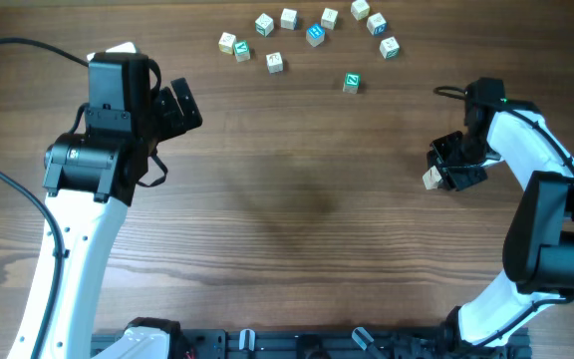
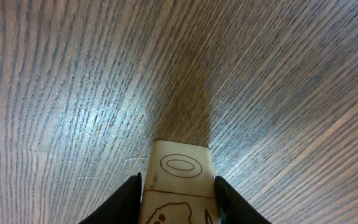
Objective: Form a tower
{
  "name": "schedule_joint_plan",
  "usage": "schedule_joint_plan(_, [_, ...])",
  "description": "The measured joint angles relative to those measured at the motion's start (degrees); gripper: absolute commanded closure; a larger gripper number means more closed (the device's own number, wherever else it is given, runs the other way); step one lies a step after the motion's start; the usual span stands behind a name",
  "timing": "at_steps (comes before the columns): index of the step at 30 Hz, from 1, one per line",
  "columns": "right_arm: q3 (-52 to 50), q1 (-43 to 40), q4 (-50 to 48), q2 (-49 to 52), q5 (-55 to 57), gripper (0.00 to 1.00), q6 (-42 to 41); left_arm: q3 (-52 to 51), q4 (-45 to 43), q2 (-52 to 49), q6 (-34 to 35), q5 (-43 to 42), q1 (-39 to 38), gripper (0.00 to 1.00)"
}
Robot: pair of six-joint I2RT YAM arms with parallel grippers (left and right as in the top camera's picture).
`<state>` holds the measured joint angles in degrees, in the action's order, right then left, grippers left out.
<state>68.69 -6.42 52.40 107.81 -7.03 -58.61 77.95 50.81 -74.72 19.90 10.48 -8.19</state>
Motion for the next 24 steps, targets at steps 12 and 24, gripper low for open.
schedule_joint_plan(12, [0.0,0.0,0.04,0.0,0.0,0.69,-0.02,0.0,0.0,0.0,0.0,0.0,0.0,0.0])
schedule_joint_plan(24, [0.0,0.0,-0.42,0.0,0.0,0.15,1.25,0.0,0.0,0.0,0.0,0.0,0.0,0.0])
